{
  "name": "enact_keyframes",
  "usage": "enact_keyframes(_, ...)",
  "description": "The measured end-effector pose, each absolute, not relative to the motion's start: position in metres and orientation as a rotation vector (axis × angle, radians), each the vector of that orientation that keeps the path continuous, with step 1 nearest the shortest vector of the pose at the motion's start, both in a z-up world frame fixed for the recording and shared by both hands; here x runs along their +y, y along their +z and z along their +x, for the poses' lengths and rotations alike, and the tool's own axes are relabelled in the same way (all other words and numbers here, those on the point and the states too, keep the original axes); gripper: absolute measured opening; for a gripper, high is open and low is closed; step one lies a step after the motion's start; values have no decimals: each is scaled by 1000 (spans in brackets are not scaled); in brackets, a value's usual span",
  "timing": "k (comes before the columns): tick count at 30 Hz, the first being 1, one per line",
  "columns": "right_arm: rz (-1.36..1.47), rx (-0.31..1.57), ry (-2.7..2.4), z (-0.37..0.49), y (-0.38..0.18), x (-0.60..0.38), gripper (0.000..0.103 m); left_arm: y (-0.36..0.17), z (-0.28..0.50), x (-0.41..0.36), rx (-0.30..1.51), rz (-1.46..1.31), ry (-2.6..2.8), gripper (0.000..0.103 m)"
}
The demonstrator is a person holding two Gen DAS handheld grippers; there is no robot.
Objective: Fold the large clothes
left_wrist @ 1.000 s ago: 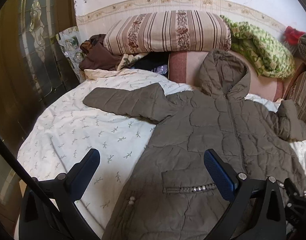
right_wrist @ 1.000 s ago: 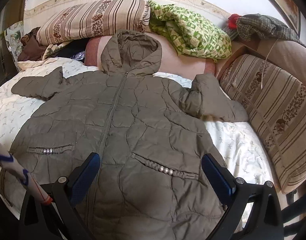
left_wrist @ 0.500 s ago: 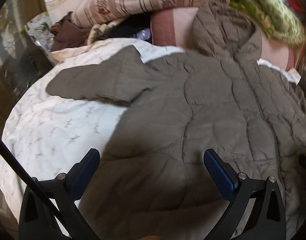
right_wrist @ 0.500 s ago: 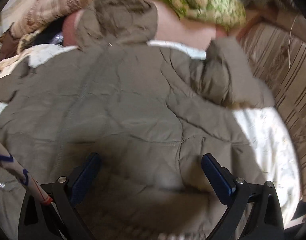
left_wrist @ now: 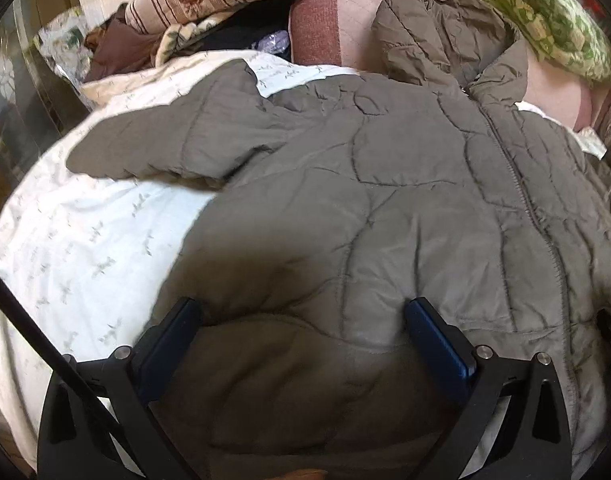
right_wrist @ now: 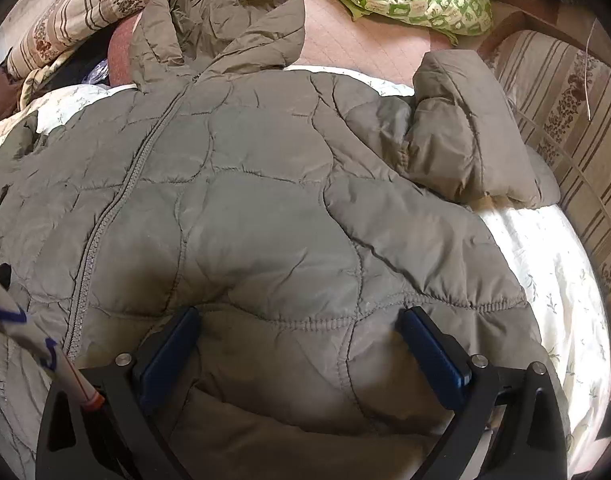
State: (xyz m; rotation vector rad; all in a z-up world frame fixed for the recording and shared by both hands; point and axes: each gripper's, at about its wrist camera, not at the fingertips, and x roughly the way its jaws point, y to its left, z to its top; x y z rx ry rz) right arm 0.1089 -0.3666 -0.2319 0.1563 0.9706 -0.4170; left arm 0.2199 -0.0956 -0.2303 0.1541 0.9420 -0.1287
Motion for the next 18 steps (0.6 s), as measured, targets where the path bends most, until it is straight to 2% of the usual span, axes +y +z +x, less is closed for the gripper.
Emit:
enact_keyframes(14, 217, 966, -387, 106, -242, -372, 103, -241, 216, -97, 924, 121, -116, 103)
enact_keyframes(18, 203, 976, -393, 108, -241, -370, 103, -229, 214, -93, 933, 144, -147, 103)
